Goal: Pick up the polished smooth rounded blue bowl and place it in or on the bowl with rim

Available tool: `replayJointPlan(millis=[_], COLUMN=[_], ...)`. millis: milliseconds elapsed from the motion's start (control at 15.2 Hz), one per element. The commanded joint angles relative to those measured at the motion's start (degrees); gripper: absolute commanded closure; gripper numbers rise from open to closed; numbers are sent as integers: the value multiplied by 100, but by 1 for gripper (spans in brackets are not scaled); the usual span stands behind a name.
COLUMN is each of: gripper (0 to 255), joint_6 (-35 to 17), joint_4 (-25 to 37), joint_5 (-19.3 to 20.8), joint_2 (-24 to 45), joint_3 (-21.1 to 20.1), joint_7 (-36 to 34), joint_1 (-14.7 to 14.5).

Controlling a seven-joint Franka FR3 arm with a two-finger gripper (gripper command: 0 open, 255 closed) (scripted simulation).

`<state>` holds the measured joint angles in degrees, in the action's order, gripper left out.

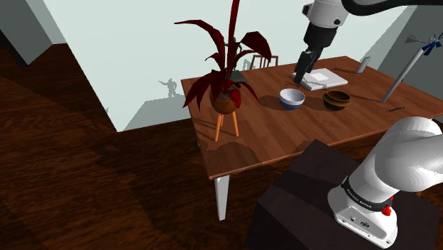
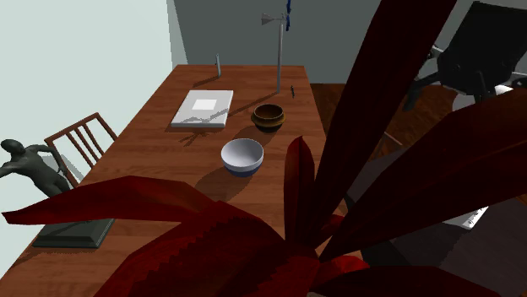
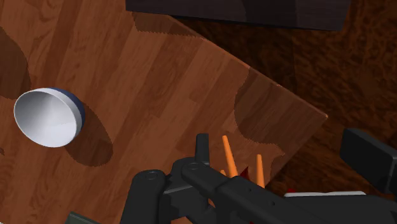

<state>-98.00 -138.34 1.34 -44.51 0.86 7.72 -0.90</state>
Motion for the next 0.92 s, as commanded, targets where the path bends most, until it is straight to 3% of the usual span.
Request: replayJointPlan(millis=[0,858], gripper=[0,0], joint_6=[0,-2016], joint_4=[0,-456], joint_5=[0,654], joint_2=[0,1623], joint_3=[0,1046], joint_7=[0,1049], joint_1=[0,445])
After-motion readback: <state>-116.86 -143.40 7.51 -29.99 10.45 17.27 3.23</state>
